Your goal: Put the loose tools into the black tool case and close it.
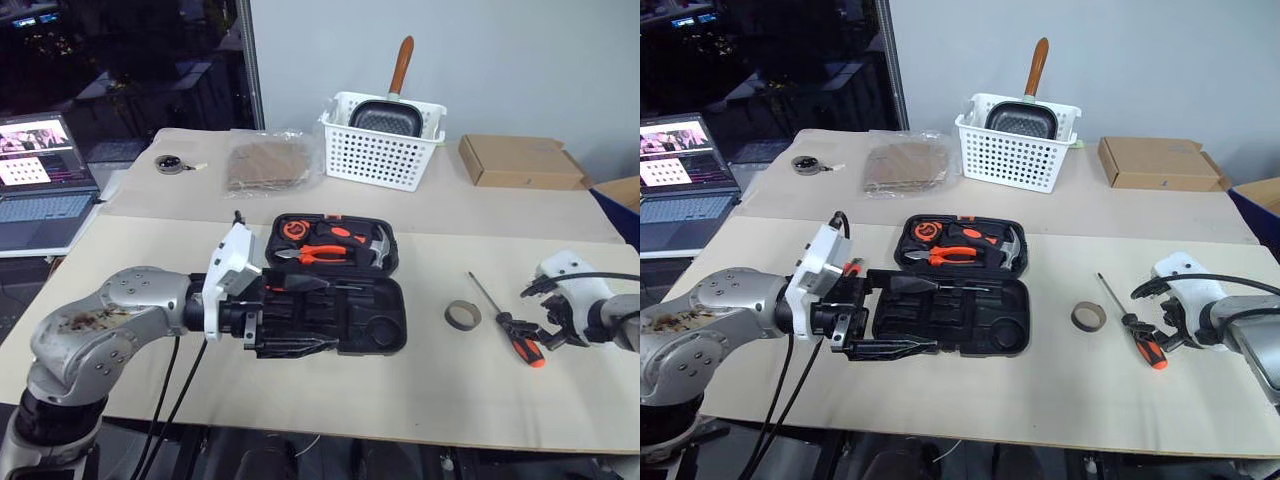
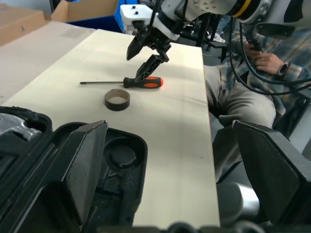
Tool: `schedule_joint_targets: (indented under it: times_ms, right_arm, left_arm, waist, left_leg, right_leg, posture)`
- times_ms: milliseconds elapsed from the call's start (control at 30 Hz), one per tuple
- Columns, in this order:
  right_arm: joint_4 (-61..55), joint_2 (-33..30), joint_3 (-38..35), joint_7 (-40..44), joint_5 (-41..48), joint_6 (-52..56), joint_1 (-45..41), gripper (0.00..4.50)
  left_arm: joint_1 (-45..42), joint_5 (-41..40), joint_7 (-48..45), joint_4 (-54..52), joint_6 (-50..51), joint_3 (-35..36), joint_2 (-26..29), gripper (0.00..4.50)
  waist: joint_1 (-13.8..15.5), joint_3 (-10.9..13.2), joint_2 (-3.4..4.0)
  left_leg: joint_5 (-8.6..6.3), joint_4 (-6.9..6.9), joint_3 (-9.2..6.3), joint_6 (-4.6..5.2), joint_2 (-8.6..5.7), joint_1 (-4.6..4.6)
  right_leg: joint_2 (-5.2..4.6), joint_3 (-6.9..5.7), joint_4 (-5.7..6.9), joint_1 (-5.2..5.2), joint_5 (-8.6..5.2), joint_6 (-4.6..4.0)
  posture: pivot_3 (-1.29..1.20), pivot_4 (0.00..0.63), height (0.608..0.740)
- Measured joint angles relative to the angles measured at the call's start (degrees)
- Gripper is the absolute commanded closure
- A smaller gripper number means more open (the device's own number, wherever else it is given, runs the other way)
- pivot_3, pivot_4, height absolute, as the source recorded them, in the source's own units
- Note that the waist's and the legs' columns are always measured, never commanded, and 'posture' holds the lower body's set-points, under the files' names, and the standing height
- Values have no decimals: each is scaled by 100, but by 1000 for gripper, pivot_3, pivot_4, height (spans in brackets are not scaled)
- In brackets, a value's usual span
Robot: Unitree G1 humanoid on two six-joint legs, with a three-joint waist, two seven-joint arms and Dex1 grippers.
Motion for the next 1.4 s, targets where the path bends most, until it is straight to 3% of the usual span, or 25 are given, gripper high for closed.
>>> schedule_joint_targets:
  times_ms: [33, 133, 433, 633, 767, 867, 1067, 1233, 1400]
  right_arm:
    - [69, 0, 73, 40, -14, 17, -61, 0]
    - [283, 0, 421, 195, -134, 59, -269, 678]
    - [548, 44, 750, 431, -382, -54, -318, 3636]
    - [233, 137, 253, 676, -226, -579, -10, 3626]
    - [-932, 309, 48, 1309, 343, -949, -553, 3626]
    - [-1367, 691, 832, 1639, 288, -1094, -1693, 3626]
    - [-633, 1837, 2795, 2114, -559, -1310, -3360, 3626]
    - [201, 2332, 3789, 2485, -1369, -1932, -3917, 3626]
    - [1184, 2576, 4159, 2701, -2087, -2678, -4123, 3626]
  left_arm:
    - [-14, -57, 43, -34, 41, 19, 7, 64]
    - [-87, -311, 241, -130, 150, 83, 75, 0]
    - [-63, -686, 534, -190, 166, 178, 270, 0]
    - [391, -678, 662, -400, 33, 402, 385, 0]
    - [1202, -489, 739, -496, -331, 999, 356, 0]
    - [2330, -484, 487, -551, -451, 1876, 409, 0]
    - [4136, -284, -359, -626, -924, 3303, 332, 0]
    - [4740, 66, -590, -629, -1355, 3544, 115, 0]
    - [5022, 72, -508, -795, -1568, 3670, -20, 0]
  waist:
    - [-4, 0, -1]
    - [0, 2, -3]
    - [18, 2, -3]
    - [-8, 9, 8]
    - [-127, 39, 11]
    - [-200, 62, -2]
    - [-79, 86, -11]
    - [27, 87, -9]
    - [-9, 88, -8]
  left_leg:
    - [0, 0, 1, 0, 0, 1]
    - [0, 0, 1, 0, -1, -2]
    - [2, 0, 4, -4, -2, 1]
    - [3, 0, 10, -6, 0, 5]
    - [8, -7, 12, -15, 15, 27]
    - [11, -13, 15, -25, 24, 48]
    - [20, -16, 19, -43, 15, 33]
    - [-5, -12, 19, -43, 14, 9]
    - [-12, -13, 15, -51, 19, 7]
  right_leg:
    - [0, 1, 0, 0, 0, 0]
    - [0, 0, -2, -1, 1, -1]
    - [-2, 1, -2, 2, 3, -1]
    - [1, 13, 3, -3, 2, 0]
    - [15, 28, 11, 0, -7, 15]
    - [23, 36, 16, 5, -5, 7]
    - [-4, 7, 16, -10, -9, -74]
    - [-18, -13, 1, -19, -10, -78]
    - [-15, -23, 5, -22, -7, -72]
  posture:
    - [0, 150, 740]
    - [0, 150, 740]
    - [0, 150, 740]
    - [0, 150, 740]
    - [0, 150, 740]
    - [0, 150, 740]
    - [0, 150, 740]
    - [0, 150, 740]
    - [0, 150, 740]
